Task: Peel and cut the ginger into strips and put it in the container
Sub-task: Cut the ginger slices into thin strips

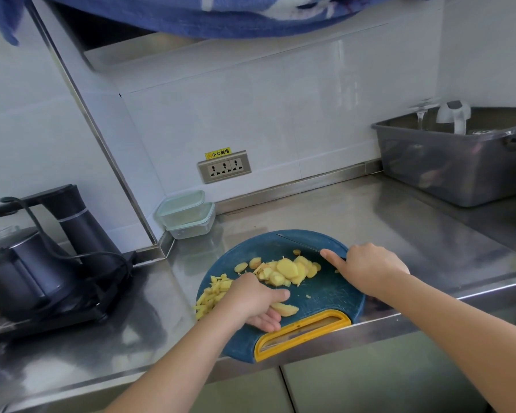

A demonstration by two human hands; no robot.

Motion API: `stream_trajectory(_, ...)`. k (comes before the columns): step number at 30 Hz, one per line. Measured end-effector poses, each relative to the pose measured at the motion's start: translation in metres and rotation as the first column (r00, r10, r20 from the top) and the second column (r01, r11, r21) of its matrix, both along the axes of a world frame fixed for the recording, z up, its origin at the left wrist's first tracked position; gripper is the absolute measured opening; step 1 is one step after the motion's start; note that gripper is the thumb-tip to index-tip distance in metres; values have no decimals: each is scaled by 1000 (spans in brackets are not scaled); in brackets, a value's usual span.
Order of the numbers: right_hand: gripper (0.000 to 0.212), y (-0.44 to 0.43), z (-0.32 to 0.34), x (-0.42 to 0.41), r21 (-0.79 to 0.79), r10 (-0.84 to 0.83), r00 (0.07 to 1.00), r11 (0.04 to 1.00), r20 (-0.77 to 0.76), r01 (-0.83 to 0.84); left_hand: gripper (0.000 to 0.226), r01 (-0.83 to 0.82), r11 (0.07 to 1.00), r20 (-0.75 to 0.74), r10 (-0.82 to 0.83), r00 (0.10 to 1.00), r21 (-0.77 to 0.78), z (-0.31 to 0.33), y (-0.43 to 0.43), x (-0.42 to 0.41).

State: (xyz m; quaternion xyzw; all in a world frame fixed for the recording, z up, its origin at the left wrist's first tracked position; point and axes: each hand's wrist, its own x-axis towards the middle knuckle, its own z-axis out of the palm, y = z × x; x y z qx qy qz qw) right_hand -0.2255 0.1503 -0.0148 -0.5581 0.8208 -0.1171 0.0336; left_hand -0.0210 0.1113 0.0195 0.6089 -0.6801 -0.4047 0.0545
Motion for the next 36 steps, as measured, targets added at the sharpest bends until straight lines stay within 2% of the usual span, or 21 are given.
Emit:
stream_trajectory(2, 72, 0, 0, 0, -2, 2, 1000, 1000, 2, -2, 41, 23, 997, 70, -18, 997, -69, 4, -3, 0)
stream_trajectory(4, 72, 0, 0, 0, -1, 3, 1000, 1000, 3, -3, 34, 72, 973, 167, -35, 985, -220, 9, -11, 4)
stream_trajectory(6, 71, 1, 0, -1, 3, 4, 1000, 1000, 5, -4, 25, 146, 894, 224, -53, 973, -424, 10, -21, 8)
stream_trajectory(8, 71, 0, 0, 0, 4, 6, 1000, 1000, 1, -6, 20, 215, 808, 226, -104, 969, -549, 8, -27, 11)
stream_trajectory(12, 71, 1, 0, 0, 9, 2, 1000, 1000, -1, -2, 40, 381, 732, 276, -267, 923, -565, -6, -40, 11)
stream_trajectory(15, 71, 1, 0, 0, 5, 6, 1000, 1000, 9, -6, 37, 450, 679, 315, -322, 893, -581, -16, -42, 9)
stream_trajectory(21, 71, 1, 1, -1, 13, 7, 1000, 1000, -1, -7, 26, 449, 584, 324, -311, 894, -677, -22, -41, 7)
stream_trajectory(24, 72, 1, 1, -1, 15, 8, 1000, 1000, 0, -8, 13, 394, 620, 234, -326, 916, -679, -20, -42, 7)
stream_trajectory(27, 73, 0, 1, -1, 14, 6, 1000, 1000, -8, -6, 4, 234, 729, 25, -286, 958, -643, -17, -50, 9)
stream_trajectory(31, 74, 0, 0, -1, 17, 2, 1000, 1000, -8, -2, 16, 193, 810, -83, -284, 955, -554, -14, -64, 13)
stream_trajectory(33, 74, 0, 0, -1, 16, 3, 1000, 1000, -12, -2, 21, 235, 846, -82, -309, 948, -478, -14, -70, 16)
stream_trajectory(36, 74, -1, 0, -1, 8, 2, 1000, 1000, -21, -2, 35, 329, 854, 28, -348, 937, -403, -13, -77, 20)
